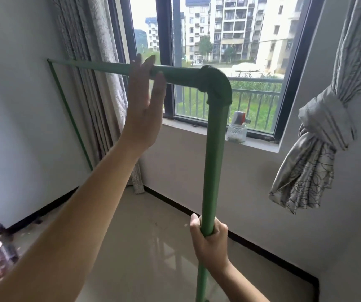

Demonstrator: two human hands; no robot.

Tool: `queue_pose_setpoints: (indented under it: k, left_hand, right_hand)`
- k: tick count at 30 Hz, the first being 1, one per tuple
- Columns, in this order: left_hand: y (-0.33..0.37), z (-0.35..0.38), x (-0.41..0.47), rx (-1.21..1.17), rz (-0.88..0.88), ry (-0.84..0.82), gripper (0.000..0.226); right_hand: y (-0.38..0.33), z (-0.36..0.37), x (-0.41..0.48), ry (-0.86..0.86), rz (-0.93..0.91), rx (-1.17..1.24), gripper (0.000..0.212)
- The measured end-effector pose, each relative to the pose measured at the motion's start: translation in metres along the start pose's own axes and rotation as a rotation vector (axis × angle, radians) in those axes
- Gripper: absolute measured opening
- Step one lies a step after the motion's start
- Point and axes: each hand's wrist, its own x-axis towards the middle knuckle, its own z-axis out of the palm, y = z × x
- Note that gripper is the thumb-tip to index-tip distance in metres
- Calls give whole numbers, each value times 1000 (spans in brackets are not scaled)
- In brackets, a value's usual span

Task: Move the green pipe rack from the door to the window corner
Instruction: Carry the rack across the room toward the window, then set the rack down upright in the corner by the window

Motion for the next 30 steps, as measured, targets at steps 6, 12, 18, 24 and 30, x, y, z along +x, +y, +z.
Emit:
queue_pose_setpoints:
  k: [6,12,18,24,30]
  left_hand:
    - [40,48,-97,-369,-170,-193,88]
    - [37,83,-177,-408,-206,-269,30]
    - [-9,81,-242,-232,-360,-480,19]
    - [-28,89,-265,-212,-358,-507,26]
    - [-19,131,-246,-199,-325,-515,32]
  right_hand:
    - [92,-58,-24,-557,246,-415,45]
    - [147,-94,-50,-914,482,-479,35]
    - [138,-77,-77,-805,389,-555,35]
    - [119,-64,-94,-569,421,-510,21]
    - [117,-91,-72,-450,424,-565,17]
